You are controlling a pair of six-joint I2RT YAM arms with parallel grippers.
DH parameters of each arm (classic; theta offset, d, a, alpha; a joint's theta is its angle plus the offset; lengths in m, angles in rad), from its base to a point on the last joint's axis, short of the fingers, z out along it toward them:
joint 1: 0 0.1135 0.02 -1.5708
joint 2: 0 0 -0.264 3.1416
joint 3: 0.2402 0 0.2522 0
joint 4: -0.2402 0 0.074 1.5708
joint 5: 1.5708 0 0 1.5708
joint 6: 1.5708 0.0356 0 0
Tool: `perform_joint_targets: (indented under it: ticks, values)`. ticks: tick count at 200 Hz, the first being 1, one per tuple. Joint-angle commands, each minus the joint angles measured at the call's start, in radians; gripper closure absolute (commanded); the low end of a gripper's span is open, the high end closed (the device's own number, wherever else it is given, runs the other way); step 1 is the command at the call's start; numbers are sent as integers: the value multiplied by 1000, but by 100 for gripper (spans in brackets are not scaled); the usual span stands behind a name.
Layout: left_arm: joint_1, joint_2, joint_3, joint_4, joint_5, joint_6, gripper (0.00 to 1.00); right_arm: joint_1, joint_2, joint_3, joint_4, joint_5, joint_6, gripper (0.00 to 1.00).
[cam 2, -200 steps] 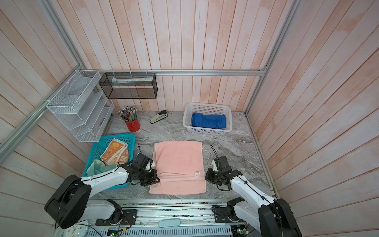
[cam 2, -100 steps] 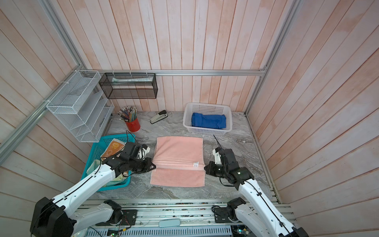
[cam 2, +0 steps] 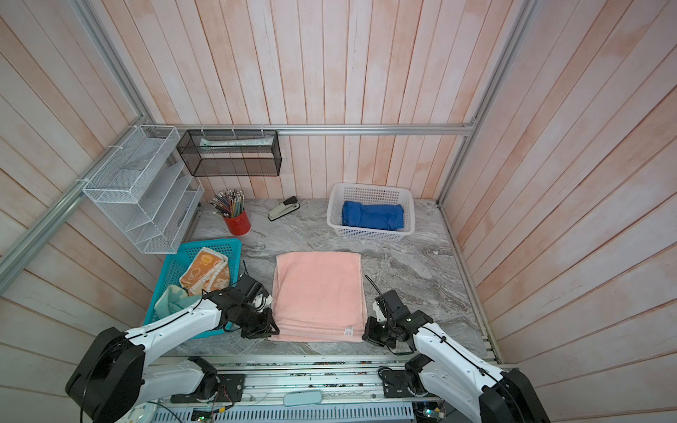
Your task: Fold and stack the towels
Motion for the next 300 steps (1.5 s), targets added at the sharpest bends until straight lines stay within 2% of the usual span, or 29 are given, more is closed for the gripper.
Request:
perform_joint_targets:
  ticks: [1,12,19,45,81,106,145,184,214,239,300]
  values:
    - [-1,-39,15,-71,-58,-17,62,3,-10,62,-72,73,-26,83]
    - [-2,-70,32,-104,-83,-23,56,2,-18,95,-116,108,-36,71]
    - [0,-91,43,-124,-102,-25,55,1,-21,120,-140,127,-41,67]
    - [18,-133,100,-154,-157,-29,54,2,3,196,-173,162,-67,65]
    - [24,-75,116,-117,-152,-16,56,14,108,272,-140,152,-119,66]
    - [26,-26,98,-64,-167,-22,56,92,181,299,-66,145,-99,71]
    - [80,11,130,93,-159,-59,68,236,331,281,50,113,-50,75]
    - [177,114,188,265,-148,-35,76,255,396,226,97,114,-57,79]
    - [224,233,249,396,-123,-13,76,256,409,216,92,121,-74,80]
    - [253,348,311,434,-82,39,67,256,421,210,88,133,-83,80]
    - [310,491,364,478,-29,106,66,256,459,201,89,135,-101,80]
